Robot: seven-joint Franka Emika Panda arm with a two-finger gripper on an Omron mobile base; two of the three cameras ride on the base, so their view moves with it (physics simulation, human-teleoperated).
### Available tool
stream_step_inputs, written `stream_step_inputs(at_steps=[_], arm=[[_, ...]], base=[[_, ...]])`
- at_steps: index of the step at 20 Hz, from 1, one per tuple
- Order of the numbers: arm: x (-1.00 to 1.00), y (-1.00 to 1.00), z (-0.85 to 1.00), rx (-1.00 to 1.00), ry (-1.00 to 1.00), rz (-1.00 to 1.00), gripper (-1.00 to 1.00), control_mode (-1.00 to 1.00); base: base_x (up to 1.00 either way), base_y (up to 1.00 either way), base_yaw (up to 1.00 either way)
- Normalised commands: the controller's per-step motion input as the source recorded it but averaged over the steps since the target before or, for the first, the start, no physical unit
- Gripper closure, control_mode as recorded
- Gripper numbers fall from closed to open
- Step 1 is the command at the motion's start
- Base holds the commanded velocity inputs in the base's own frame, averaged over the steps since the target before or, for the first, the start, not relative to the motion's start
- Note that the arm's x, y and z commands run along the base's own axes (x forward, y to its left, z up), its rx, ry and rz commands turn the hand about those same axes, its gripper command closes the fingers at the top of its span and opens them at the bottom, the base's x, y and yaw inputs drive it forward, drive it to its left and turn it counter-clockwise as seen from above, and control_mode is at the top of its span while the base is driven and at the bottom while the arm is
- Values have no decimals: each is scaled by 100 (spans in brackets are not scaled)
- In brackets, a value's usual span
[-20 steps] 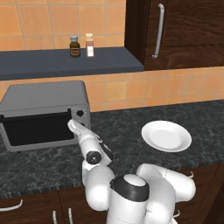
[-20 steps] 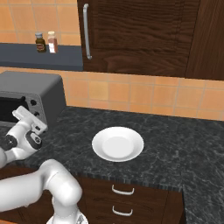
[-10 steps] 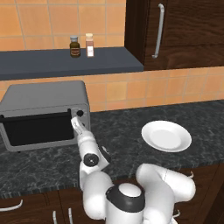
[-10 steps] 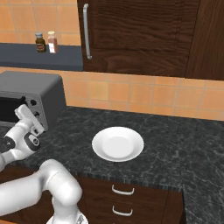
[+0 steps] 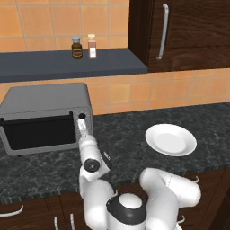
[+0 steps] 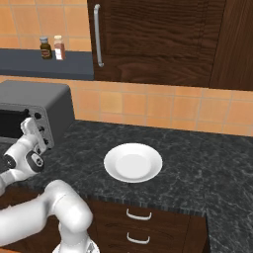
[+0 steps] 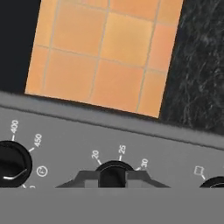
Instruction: Pick up the kebab skewer and baguette bread, and place them inside the toaster oven. Close the toaster oven door and start by setting the timer.
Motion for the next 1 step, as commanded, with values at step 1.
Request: stream_step_inputs(at_steps=[1], arm=[[0, 0, 0, 27, 0, -7, 100, -100]], base=[[0, 0, 0]])
